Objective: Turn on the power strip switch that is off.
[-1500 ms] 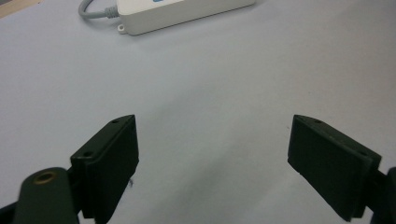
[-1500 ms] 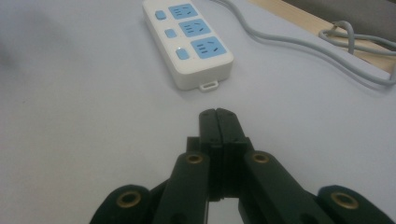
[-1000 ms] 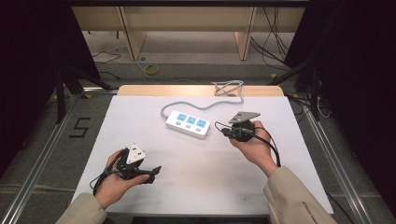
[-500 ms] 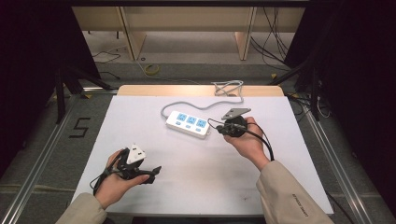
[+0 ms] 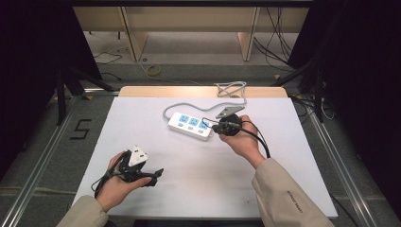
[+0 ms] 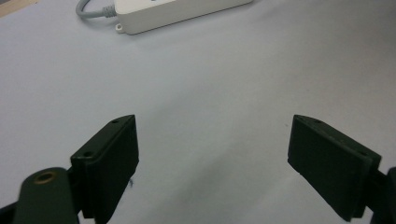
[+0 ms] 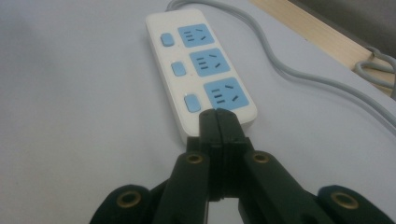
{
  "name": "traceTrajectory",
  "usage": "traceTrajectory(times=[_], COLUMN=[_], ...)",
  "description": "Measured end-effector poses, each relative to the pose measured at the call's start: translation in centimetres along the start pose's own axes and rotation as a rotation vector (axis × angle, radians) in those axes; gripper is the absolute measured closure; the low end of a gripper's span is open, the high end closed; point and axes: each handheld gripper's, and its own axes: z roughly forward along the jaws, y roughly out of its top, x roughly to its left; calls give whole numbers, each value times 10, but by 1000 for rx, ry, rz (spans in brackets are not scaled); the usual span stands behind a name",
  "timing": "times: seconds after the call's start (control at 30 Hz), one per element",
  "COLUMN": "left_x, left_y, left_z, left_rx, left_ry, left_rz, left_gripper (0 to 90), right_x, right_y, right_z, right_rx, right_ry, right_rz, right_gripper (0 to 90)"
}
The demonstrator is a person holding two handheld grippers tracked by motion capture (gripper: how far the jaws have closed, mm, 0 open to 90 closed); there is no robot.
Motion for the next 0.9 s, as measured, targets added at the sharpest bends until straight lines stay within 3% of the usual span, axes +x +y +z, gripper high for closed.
traceTrajectory(times=[0.9], left_x=[0], left_y=[0], left_z=[-1], left_rx=[-5], left_ry=[-8], left_rz=[-3], left_gripper=[160], right_x=[7], right_y=[23], right_z=[27], right_rx=[25], right_ry=[1], right_rz=[0], right_gripper=[900])
